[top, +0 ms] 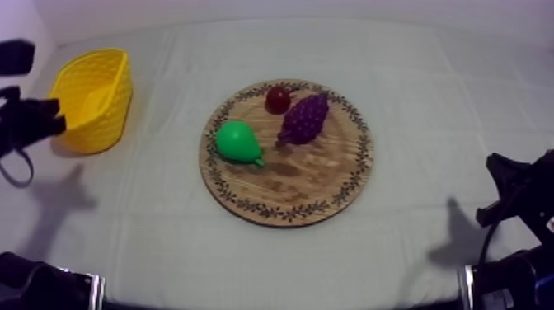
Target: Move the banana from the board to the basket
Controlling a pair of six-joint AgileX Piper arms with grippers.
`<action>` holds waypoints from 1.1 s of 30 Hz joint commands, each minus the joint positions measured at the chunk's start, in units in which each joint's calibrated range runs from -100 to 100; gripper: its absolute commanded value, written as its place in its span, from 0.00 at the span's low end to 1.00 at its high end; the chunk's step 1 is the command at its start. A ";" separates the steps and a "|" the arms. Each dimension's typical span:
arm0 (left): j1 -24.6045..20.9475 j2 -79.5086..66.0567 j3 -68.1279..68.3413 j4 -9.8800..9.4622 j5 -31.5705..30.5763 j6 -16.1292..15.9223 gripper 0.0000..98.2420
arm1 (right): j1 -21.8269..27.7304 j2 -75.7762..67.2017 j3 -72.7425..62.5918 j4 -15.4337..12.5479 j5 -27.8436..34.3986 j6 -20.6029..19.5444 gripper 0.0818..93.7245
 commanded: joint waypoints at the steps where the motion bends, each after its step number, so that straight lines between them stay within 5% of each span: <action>1: 0.79 -19.75 10.35 -0.20 -0.18 0.60 0.00 | -0.03 -0.04 -0.03 -0.03 -0.02 -0.04 0.00; 6: 1.02 -32.28 19.70 -0.70 1.88 1.98 0.00 | -0.03 -0.04 -0.03 -0.03 -0.02 -0.04 0.00; 9: -1.02 -39.12 24.08 1.48 5.03 -0.17 0.00 | -0.03 -0.04 -0.03 -0.03 -0.02 -0.02 0.00; 14: -2.00 -43.97 26.43 1.59 8.67 -1.23 0.00 | -0.03 -0.04 -0.03 -0.03 -0.02 -0.03 0.00; 23: -3.36 -44.91 29.48 0.33 0.66 9.57 0.00 | -0.03 -0.04 -0.03 -0.03 -0.02 -0.01 0.00; 33: -3.44 -44.95 29.88 0.19 -0.67 11.06 0.00 | -0.03 -0.04 -0.03 -0.03 -0.02 -0.02 0.00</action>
